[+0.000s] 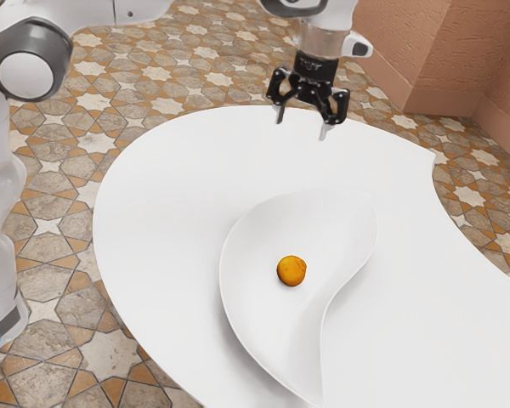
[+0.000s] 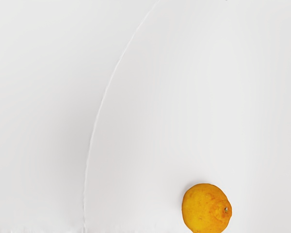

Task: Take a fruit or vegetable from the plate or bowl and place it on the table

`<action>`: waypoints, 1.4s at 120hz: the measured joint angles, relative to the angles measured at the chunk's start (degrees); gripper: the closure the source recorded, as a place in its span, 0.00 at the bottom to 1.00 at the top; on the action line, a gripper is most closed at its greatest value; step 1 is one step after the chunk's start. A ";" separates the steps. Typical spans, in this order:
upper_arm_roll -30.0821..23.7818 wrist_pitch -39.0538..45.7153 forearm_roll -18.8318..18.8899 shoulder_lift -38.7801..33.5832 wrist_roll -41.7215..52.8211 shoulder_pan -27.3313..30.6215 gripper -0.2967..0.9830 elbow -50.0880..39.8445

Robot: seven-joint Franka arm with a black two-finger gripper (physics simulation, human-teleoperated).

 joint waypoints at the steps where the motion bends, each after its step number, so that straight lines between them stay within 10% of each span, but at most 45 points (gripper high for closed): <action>1: 0.03 -0.10 -0.05 0.00 -1.21 -0.07 0.23 0.01; 40: -1.64 -1.11 -0.63 0.57 -29.50 0.59 0.23 0.08; 87: -5.90 2.16 -3.17 17.21 -13.92 1.75 0.23 9.99; 115: -5.96 13.57 -4.67 7.44 -6.04 -3.49 0.23 -14.04; 168: -5.97 24.26 -8.06 8.90 2.96 -3.91 0.23 -21.32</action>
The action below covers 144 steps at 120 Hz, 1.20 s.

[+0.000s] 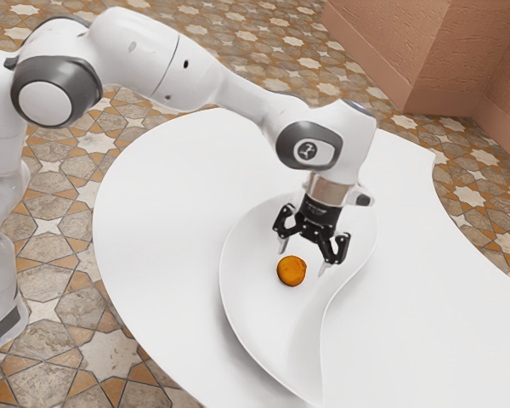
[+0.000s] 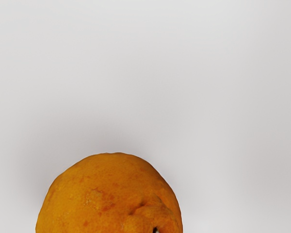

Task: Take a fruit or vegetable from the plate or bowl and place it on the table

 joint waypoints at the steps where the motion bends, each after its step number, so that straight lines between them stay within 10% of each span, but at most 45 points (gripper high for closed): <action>1: 0.01 0.11 -0.08 -0.02 0.11 -0.01 0.23 -0.12; 71: 0.09 3.88 -4.30 1.82 5.16 0.97 0.24 -3.75; 97: 0.15 4.08 -4.65 1.55 5.19 0.88 0.51 -3.64; 144: 3.34 3.84 2.27 -11.68 2.40 1.32 0.51 -3.46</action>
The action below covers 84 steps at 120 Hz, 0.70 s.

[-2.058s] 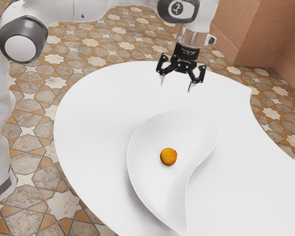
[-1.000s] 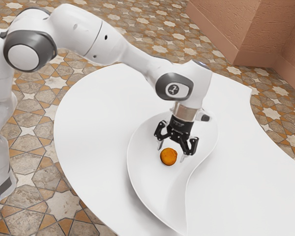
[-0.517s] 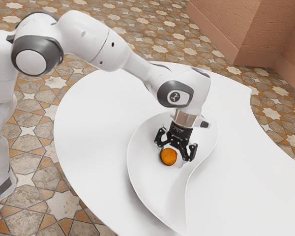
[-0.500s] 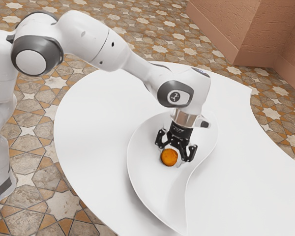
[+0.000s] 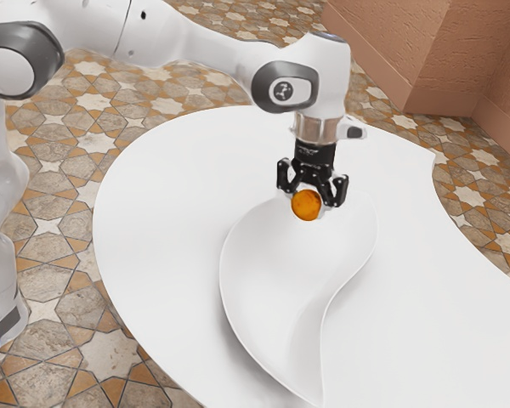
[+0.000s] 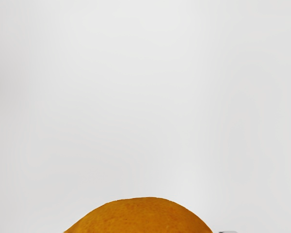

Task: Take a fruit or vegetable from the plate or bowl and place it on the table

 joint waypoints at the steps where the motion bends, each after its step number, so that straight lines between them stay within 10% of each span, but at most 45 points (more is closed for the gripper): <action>1: 0.05 -0.01 0.14 -0.14 -0.07 0.24 0.51 0.00; 21: 0.47 -1.19 1.79 -3.19 -1.22 7.80 0.51 0.07; 53: 0.32 -3.17 2.16 -2.96 -1.95 37.82 0.51 0.61; 84: 0.38 -3.53 1.82 -2.86 -2.41 26.86 0.36 0.82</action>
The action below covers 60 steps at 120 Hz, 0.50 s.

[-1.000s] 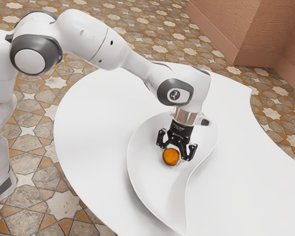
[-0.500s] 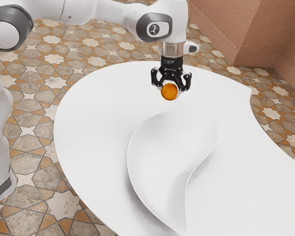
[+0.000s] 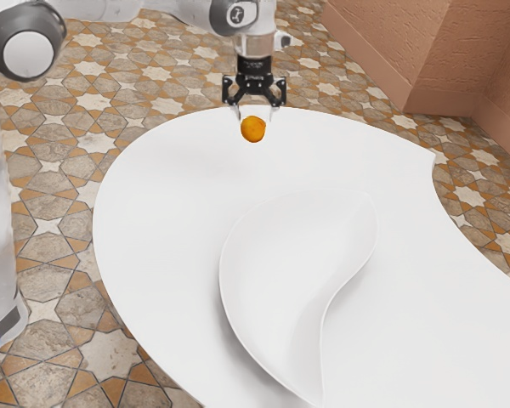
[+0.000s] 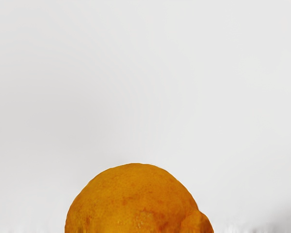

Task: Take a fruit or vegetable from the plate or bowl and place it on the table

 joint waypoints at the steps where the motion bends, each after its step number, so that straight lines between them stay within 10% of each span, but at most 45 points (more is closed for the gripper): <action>1: 0.01 0.00 -0.02 -0.01 -0.01 -0.54 0.35 0.00; 34: 0.20 -1.58 2.72 -6.13 -2.33 -3.92 0.25 5.20; 60: -3.20 -8.49 3.71 -4.69 -24.78 -31.42 0.24 13.40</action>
